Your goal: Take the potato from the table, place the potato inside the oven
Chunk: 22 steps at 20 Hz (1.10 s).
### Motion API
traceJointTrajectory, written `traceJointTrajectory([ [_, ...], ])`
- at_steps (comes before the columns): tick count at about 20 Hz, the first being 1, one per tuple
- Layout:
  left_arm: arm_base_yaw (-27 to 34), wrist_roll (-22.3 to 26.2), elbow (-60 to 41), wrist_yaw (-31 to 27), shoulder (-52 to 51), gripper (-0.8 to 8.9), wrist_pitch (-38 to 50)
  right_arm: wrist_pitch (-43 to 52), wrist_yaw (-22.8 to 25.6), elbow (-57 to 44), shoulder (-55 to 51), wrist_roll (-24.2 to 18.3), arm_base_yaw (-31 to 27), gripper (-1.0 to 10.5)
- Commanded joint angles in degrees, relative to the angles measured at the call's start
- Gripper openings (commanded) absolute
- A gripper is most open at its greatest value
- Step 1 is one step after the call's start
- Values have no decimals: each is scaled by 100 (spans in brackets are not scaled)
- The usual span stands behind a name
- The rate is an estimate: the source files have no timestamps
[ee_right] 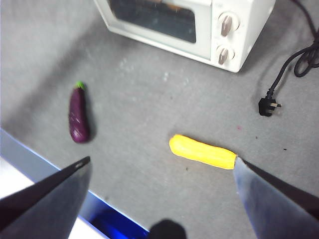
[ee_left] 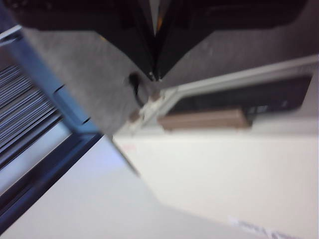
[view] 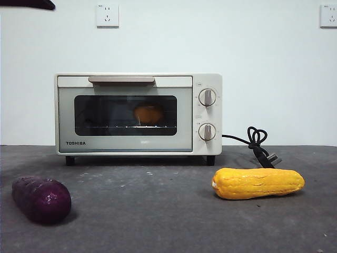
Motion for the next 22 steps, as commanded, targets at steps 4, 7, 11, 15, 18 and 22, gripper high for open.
traceJointTrajectory([
  [4,-424,1554,2,-1290,-1314,-8,-2365,46,-28,20,376,-361,9,473],
  [7,-579,1705,2,-1635,-1915,-8,-3029,59,-31,20,485,-407,9,472],
  [11,-647,1825,4,-1878,-2500,-8,-3639,90,-39,20,507,-402,9,468],
  [15,-647,1871,7,-2124,-2721,-8,-3956,96,-492,20,507,-400,9,334],
  [18,-647,1873,9,-2111,-2723,-8,-3958,98,-479,20,507,-404,9,-22],
  [22,-647,1871,9,-2111,-2723,-8,-3958,118,-450,20,507,-396,9,-7],
])
